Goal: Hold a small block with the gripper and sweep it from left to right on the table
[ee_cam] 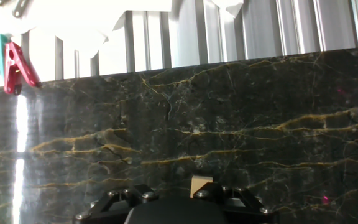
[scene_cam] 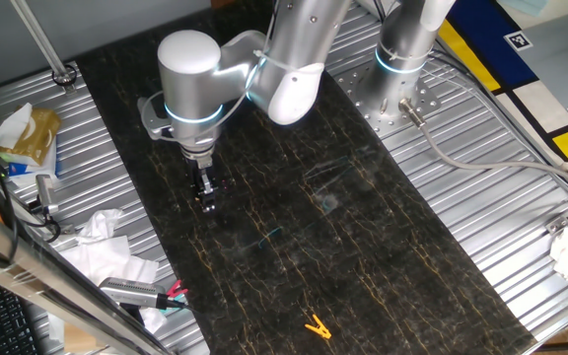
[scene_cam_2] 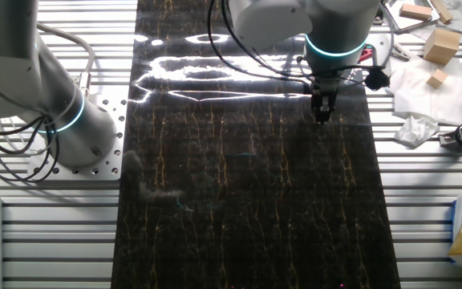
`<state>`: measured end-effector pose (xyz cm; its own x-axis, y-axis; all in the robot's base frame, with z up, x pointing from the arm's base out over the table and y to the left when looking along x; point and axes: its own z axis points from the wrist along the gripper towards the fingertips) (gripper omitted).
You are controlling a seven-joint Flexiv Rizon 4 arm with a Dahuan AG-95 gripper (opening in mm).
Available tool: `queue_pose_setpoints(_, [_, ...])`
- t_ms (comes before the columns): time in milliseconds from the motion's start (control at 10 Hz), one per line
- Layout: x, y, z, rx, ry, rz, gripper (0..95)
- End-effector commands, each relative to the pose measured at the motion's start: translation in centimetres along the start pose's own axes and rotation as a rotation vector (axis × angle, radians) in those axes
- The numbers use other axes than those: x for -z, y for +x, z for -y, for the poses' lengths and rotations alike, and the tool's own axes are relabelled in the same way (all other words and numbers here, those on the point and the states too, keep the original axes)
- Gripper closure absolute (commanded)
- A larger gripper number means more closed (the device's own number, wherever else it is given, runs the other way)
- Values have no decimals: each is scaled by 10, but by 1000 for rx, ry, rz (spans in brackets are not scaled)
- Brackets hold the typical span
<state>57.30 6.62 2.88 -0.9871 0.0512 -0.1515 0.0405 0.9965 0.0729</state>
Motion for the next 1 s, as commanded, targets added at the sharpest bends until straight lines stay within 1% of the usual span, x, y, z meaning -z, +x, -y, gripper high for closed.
queue_pose_setpoints(100, [0,1,3,4,2,0,380])
queue_pose_setpoints(200, [-1,2,6,9,2,1,380])
queue_pose_setpoints(500, [-2,2,6,11,1,0,380])
queue_pose_setpoints(600, [-2,2,6,1,-9,0,380])
queue_pose_setpoints(900, [-3,2,6,-7,-14,2,380])
queue_pose_setpoints(1000, [-3,2,5,-14,-24,1,380])
